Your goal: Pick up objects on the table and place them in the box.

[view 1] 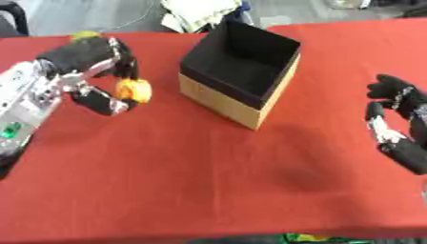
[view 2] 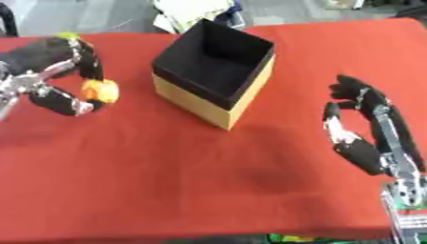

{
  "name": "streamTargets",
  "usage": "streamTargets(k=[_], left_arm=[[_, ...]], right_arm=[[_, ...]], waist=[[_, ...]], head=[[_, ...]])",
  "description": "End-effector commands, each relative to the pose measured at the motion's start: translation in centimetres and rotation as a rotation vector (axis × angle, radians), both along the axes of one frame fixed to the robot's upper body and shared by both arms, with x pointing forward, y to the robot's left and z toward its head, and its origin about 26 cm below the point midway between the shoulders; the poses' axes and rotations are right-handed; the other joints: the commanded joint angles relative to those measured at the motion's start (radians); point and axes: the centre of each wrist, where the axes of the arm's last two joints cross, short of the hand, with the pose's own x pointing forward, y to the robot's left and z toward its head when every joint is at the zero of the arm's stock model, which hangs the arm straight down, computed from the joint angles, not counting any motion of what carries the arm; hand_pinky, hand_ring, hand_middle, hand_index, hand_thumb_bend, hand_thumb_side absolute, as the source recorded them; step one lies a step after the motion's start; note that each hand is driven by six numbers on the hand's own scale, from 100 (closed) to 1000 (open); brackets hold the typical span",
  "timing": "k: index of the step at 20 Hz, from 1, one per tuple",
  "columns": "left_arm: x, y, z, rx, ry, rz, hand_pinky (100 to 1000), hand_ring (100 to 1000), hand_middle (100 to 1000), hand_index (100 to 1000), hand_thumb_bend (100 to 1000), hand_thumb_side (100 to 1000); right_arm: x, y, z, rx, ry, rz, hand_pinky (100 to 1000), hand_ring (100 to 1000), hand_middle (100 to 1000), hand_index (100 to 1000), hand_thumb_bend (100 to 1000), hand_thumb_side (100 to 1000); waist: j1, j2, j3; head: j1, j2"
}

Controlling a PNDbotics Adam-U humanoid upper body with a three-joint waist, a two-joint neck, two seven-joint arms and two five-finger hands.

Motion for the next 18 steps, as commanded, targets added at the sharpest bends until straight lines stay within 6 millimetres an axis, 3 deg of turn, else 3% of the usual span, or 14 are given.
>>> streamTargets(k=[1, 13, 18], left_arm=[[0.3, -1.0, 2.2, -0.001, -0.086, -0.004, 607, 504, 455, 585, 428, 100], [6.2, -8.2, 5.9, -0.043, -0.164, 0.039, 637, 537, 504, 641, 429, 100], [8.6, -9.5, 4.8, -0.060, -0.129, 0.115, 649, 559, 534, 669, 444, 100]], right_arm=[[0.1, -0.1, 0.7, -0.013, -0.019, 0.018, 725, 773, 753, 902, 100, 539], [0.4, 0.5, 1.3, -0.018, -0.036, 0.057, 725, 773, 753, 902, 100, 548], [0.6, 0.9, 1.7, -0.023, -0.046, 0.082, 725, 773, 753, 902, 100, 554]], waist=[[0.000, -0.015, -0.007], [0.011, 0.009, -0.059], [0.024, 0.022, -0.098]], head=[[0.008, 0.005], [0.021, 0.005], [0.036, 0.005]])
